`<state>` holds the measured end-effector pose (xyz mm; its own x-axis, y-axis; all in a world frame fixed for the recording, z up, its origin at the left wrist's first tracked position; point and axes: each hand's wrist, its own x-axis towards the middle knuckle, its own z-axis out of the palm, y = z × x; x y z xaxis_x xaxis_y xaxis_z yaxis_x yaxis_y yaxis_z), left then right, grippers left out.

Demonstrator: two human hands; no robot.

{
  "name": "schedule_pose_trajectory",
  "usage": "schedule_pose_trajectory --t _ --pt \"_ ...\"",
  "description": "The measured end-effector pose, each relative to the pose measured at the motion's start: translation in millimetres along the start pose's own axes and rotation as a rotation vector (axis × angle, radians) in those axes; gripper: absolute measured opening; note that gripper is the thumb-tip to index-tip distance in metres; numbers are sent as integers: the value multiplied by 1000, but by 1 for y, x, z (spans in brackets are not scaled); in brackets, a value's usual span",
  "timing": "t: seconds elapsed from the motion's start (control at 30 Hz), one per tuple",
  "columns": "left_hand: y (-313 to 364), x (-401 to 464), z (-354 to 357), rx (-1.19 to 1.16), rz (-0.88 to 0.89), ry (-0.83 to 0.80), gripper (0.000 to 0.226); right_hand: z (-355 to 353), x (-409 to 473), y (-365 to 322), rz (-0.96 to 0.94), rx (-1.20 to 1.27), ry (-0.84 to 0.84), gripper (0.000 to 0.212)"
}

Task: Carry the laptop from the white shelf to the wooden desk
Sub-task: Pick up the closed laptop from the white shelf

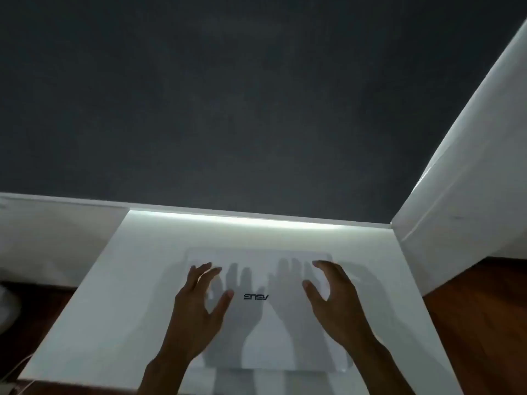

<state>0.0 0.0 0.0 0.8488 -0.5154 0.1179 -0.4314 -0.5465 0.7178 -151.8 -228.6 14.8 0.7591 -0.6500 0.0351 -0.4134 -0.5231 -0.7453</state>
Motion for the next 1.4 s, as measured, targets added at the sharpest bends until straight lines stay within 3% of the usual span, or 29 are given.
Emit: schedule_pose_trajectory --t 0.2,0.37,0.9,1.1,1.4 --pt "-30 -12 8 259 -118 -36 78 25 -26 33 119 -101 16 79" --pt "-35 -21 14 372 -192 -75 80 35 -36 46 210 -94 -50 91" --pt "-27 -16 12 339 -257 -68 90 20 -28 28 259 163 104 54" --pt "-36 -13 2 245 -273 -77 91 6 -28 8 291 214 53 65" --pt "-45 -8 -11 204 -233 -145 87 11 -59 -5 290 336 50 62"
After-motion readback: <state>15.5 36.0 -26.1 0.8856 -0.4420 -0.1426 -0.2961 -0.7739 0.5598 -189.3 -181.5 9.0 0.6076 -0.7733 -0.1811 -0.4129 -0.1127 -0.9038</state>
